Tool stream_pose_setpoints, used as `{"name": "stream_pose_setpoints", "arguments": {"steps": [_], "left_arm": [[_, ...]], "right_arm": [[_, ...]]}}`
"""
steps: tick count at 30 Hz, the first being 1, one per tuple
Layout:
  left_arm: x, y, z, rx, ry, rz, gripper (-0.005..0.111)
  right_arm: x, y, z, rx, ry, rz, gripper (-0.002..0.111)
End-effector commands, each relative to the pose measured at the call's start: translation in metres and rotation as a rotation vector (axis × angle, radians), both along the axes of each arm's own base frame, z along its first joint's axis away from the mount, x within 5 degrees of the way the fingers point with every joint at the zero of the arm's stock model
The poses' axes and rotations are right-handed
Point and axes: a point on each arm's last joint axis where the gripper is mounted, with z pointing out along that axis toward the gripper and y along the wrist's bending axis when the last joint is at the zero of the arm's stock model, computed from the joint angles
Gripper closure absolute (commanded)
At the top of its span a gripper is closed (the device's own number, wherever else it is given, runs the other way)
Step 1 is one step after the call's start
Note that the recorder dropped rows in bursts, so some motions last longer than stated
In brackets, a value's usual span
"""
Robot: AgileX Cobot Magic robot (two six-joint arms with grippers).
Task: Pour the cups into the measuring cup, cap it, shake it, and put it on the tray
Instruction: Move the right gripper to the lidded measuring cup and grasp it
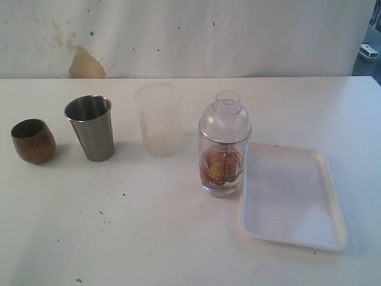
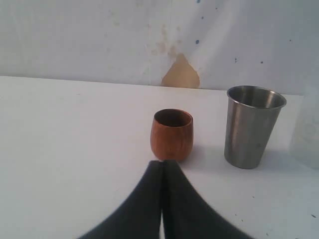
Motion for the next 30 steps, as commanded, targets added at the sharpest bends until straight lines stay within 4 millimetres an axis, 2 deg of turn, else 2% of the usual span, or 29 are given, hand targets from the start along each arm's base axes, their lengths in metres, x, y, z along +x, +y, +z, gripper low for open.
{"name": "stream_pose_setpoints", "arguments": {"steps": [1,5,9,12,13,17,20,21,30], "left_arm": [[0.0,0.0,-0.001,-0.009,-0.004,0.001,0.107],[0.0,0.0,-0.001,-0.009,-0.004,0.001,0.107],[0.0,0.0,-0.001,-0.009,-0.004,0.001,0.107],[0.0,0.0,-0.001,-0.009,-0.004,0.001,0.107],[0.0,0.0,-0.001,-0.009,-0.004,0.001,0.107],[0.0,0.0,-0.001,-0.006,-0.004,0.001,0.107],[0.0,0.0,-0.001,-0.006,-0.004,0.001,0.107],[0.0,0.0,-0.001,-0.006,-0.004,0.001,0.107],[0.0,0.0,-0.001,-0.005,-0.004,0.0,0.107]], "right_arm": [[0.016,0.01,-0.005,-0.095,0.076,0.077,0.013],[0.034,0.026,-0.007,-0.199,0.113,0.227,0.014],[0.068,0.034,-0.021,-0.229,0.291,0.311,0.014],[0.094,0.045,-0.032,-0.268,0.321,0.435,0.014],[0.111,0.05,-0.04,-0.3,0.329,0.484,0.014],[0.144,0.053,-0.064,-0.33,0.408,0.515,0.014],[0.158,0.058,-0.079,-0.337,0.41,0.574,0.014],[0.167,0.06,-0.09,-0.346,0.445,0.595,0.014],[0.221,0.062,-0.127,-0.375,0.488,0.603,0.014]]}}
